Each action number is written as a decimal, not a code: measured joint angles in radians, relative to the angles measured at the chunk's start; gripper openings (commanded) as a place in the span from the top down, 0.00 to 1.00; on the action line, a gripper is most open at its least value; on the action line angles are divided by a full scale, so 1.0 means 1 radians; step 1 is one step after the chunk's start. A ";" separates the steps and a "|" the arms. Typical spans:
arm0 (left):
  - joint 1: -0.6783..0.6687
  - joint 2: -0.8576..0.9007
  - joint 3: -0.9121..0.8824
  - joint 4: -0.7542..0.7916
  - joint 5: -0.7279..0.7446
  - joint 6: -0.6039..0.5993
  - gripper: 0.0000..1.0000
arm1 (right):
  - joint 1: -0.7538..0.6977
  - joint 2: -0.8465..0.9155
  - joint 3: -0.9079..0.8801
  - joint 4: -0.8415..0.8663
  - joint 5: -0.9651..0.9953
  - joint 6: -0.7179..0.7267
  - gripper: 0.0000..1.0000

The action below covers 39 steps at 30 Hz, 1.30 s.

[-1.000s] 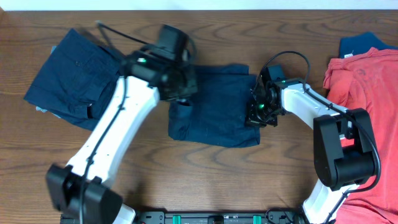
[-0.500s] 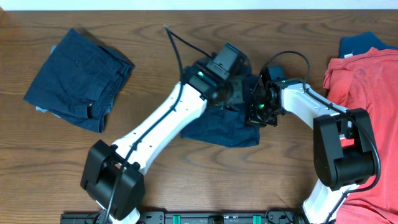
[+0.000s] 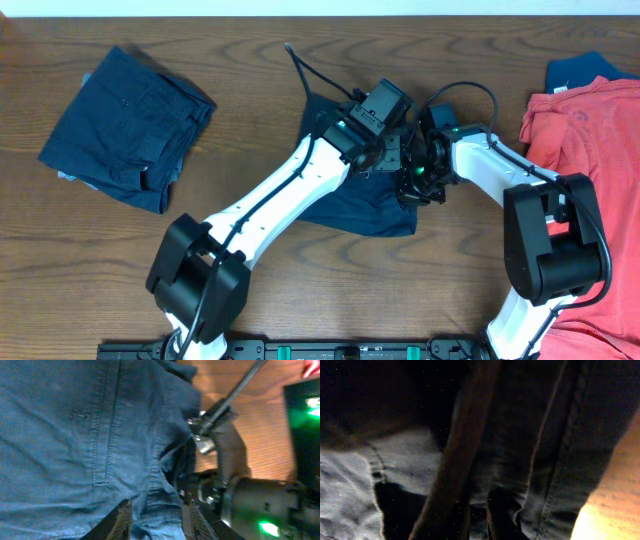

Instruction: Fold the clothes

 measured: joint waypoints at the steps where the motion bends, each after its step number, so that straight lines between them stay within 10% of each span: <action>1: 0.002 0.003 0.000 -0.003 0.000 0.004 0.60 | -0.003 0.001 0.003 -0.017 0.001 -0.001 0.85; 15: 0.153 -0.026 0.002 -0.269 -0.006 0.087 0.60 | -0.129 -0.195 0.067 -0.258 0.083 -0.124 0.56; 23: 0.173 -0.027 -0.019 -0.270 -0.002 0.181 0.94 | -0.085 -0.273 0.077 -0.256 0.026 -0.211 0.98; 39: 0.167 -0.010 -0.312 -0.145 0.090 0.290 0.92 | -0.013 -0.091 -0.103 -0.136 0.191 -0.021 0.99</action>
